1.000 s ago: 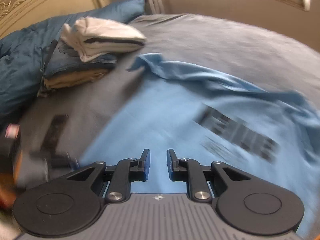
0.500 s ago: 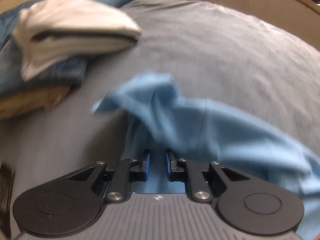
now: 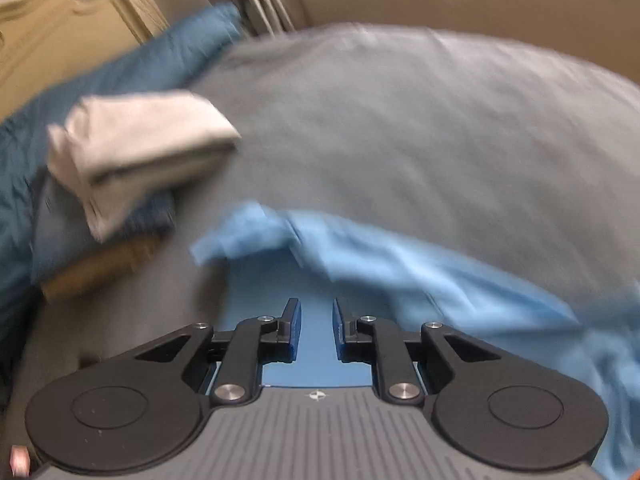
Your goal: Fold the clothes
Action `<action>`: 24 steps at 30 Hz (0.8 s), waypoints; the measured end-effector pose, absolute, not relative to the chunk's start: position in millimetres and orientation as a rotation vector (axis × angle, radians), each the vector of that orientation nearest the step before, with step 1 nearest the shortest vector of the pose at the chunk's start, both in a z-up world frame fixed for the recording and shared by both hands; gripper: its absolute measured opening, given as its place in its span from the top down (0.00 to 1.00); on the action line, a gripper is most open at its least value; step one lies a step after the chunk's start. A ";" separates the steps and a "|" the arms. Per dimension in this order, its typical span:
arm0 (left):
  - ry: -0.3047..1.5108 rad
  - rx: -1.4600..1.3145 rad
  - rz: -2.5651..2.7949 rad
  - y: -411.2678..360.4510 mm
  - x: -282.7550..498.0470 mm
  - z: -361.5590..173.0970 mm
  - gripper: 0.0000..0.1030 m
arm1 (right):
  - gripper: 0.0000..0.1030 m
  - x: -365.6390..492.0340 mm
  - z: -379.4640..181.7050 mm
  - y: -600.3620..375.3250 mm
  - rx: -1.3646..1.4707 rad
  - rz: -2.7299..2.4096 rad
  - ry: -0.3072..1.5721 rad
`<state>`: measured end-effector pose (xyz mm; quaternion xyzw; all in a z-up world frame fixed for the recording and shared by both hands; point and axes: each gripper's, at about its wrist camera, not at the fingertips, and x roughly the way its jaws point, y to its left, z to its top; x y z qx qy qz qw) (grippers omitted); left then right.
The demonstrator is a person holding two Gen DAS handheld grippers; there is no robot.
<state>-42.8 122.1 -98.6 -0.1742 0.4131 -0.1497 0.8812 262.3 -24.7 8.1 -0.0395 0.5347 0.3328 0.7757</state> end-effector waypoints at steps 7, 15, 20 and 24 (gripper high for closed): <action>0.888 -0.305 -0.297 108.8 -40.4 -104.9 0.74 | 0.85 279.8 -77.1 -55.5 -0.160 0.543 1.268; 0.891 -0.314 -0.283 107.0 -39.6 -99.9 0.74 | 0.92 337.0 -60.3 -80.1 0.006 0.341 1.069; 0.858 -0.307 -0.324 102.5 -35.2 -92.8 0.74 | 0.90 312.9 -8.0 -159.4 0.128 0.336 1.008; 0.861 -0.292 -0.393 84.6 -26.5 -91.4 0.74 | 0.89 289.8 14.9 -220.7 0.149 0.337 1.082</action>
